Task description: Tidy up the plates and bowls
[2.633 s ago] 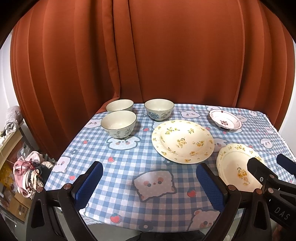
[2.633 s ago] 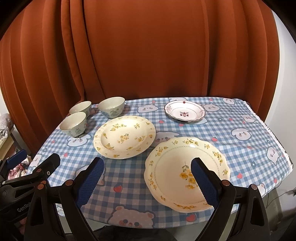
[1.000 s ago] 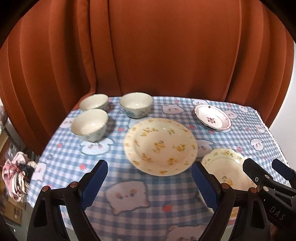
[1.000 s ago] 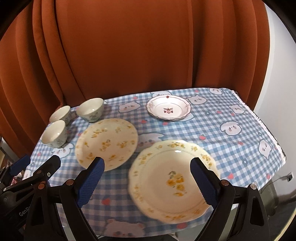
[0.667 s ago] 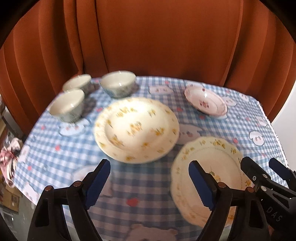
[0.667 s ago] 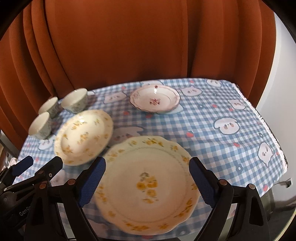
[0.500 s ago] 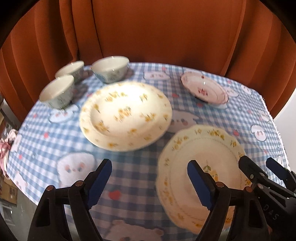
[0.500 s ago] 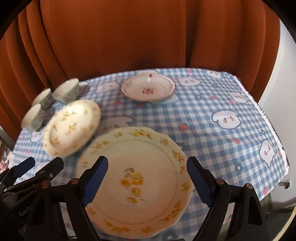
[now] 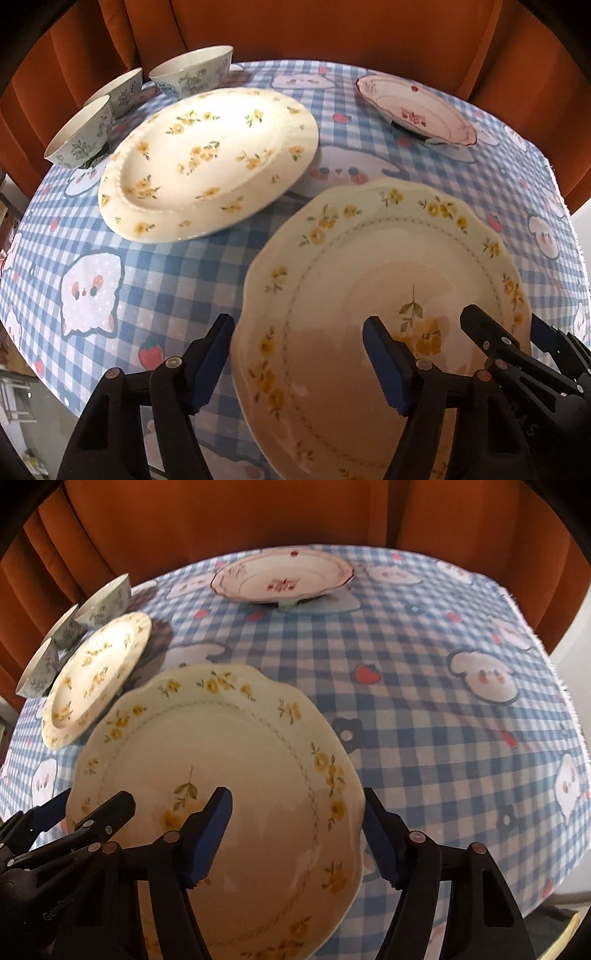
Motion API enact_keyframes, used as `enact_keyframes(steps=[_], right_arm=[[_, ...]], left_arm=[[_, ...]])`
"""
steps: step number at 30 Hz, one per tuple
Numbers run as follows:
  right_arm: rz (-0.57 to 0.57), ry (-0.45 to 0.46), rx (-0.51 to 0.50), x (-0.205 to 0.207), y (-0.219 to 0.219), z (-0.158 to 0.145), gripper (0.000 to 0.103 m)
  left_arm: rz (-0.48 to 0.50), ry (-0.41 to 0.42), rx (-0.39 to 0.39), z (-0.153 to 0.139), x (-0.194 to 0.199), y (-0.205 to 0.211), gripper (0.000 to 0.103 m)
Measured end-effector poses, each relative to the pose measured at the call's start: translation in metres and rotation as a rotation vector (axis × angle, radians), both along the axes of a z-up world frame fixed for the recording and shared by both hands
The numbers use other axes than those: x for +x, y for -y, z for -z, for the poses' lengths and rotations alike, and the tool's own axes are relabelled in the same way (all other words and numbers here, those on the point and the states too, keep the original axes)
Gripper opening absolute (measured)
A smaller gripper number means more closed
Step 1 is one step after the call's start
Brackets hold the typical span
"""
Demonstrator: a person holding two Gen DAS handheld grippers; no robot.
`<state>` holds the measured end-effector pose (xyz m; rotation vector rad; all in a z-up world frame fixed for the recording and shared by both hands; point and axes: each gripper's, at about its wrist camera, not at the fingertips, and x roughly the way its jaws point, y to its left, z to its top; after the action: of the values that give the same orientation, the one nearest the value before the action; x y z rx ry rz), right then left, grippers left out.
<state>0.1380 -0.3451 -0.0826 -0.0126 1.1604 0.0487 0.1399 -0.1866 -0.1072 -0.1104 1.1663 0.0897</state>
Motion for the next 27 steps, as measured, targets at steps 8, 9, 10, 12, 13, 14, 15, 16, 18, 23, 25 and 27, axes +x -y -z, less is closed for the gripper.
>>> enact_keyframes(steps=[8,9,10,12,13,14,15,16,18,23,25,27], right_arm=[[-0.031,-0.035,0.026,0.011,0.004,0.011,0.065],[-0.035,-0.036,0.026,0.012,0.003,0.011,0.065],[-0.038,-0.037,0.026,0.013,0.004,0.011,0.065],[-0.036,-0.045,0.032,0.014,0.006,0.011,0.065],[-0.036,-0.051,0.029,0.014,0.005,0.011,0.065],[-0.032,-0.054,0.032,0.015,0.006,0.012,0.065],[-0.028,-0.056,0.029,0.015,0.005,0.012,0.065],[-0.024,-0.058,0.025,0.015,0.005,0.012,0.065],[-0.014,-0.065,0.023,0.014,0.006,0.011,0.065],[-0.008,-0.059,0.02,0.007,0.005,0.002,0.065],[-0.003,-0.046,0.017,0.005,0.003,-0.004,0.065],[0.002,-0.036,0.016,0.003,0.001,-0.009,0.065]], left_arm=[[-0.034,-0.026,0.027,0.008,0.009,0.008,0.075],[-0.035,-0.029,0.03,0.008,0.009,0.009,0.075],[-0.036,-0.034,0.025,0.008,0.01,0.008,0.074],[-0.026,-0.045,0.022,0.009,0.01,0.008,0.074],[-0.024,-0.049,0.023,0.008,0.01,0.009,0.074],[-0.019,-0.055,0.023,0.008,0.009,0.01,0.074],[-0.013,-0.06,0.023,0.008,0.009,0.011,0.074],[-0.008,-0.063,0.026,0.007,0.008,0.012,0.074],[0.0,-0.065,0.033,0.005,0.005,0.012,0.073],[0.014,-0.046,0.038,-0.007,0.001,0.012,0.073],[0.023,-0.032,0.037,-0.013,-0.001,0.01,0.073],[0.031,-0.022,0.034,-0.017,-0.002,0.007,0.073]])
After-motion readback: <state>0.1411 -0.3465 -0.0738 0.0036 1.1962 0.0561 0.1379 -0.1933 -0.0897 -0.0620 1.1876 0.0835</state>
